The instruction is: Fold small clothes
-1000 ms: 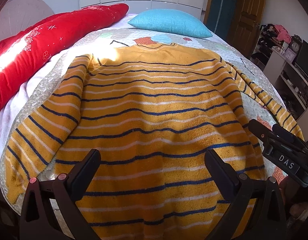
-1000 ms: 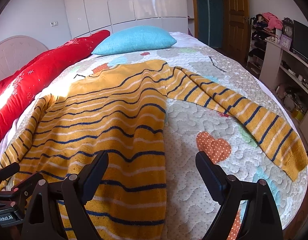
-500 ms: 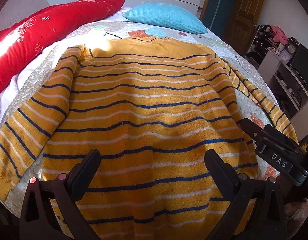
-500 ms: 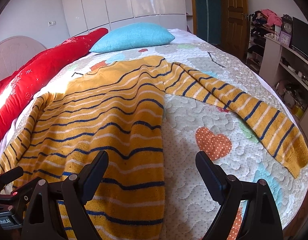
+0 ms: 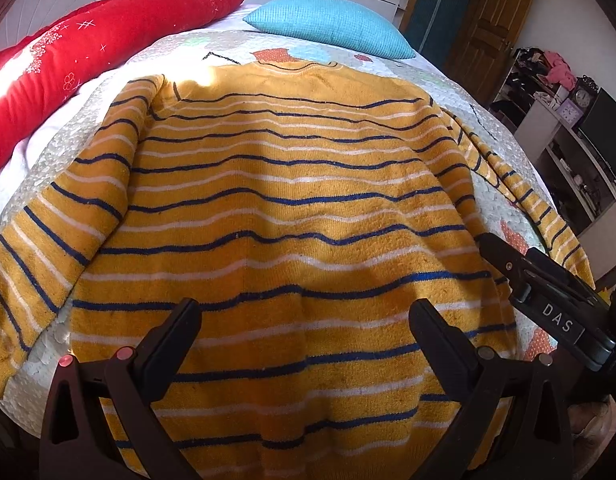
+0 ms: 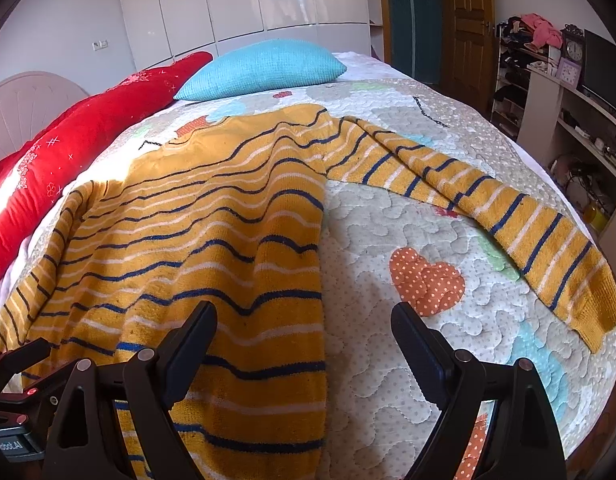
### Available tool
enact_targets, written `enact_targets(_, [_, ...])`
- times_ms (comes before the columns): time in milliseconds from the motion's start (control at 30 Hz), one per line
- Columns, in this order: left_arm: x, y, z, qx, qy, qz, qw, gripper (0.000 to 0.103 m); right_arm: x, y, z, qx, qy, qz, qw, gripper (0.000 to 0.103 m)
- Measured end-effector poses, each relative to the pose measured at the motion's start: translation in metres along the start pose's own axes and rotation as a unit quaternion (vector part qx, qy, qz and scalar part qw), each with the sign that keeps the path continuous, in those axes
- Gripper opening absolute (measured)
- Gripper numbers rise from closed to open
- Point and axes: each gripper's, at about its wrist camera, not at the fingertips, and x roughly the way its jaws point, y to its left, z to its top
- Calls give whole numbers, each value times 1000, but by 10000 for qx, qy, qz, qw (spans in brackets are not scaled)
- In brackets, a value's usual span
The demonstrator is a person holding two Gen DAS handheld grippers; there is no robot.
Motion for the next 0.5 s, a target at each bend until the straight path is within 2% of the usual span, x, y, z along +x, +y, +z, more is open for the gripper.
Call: enact_targets(500, [0,-1,-3,-1,40,-26,10000,103,1,-3,-2,37,49,-49,10000,92])
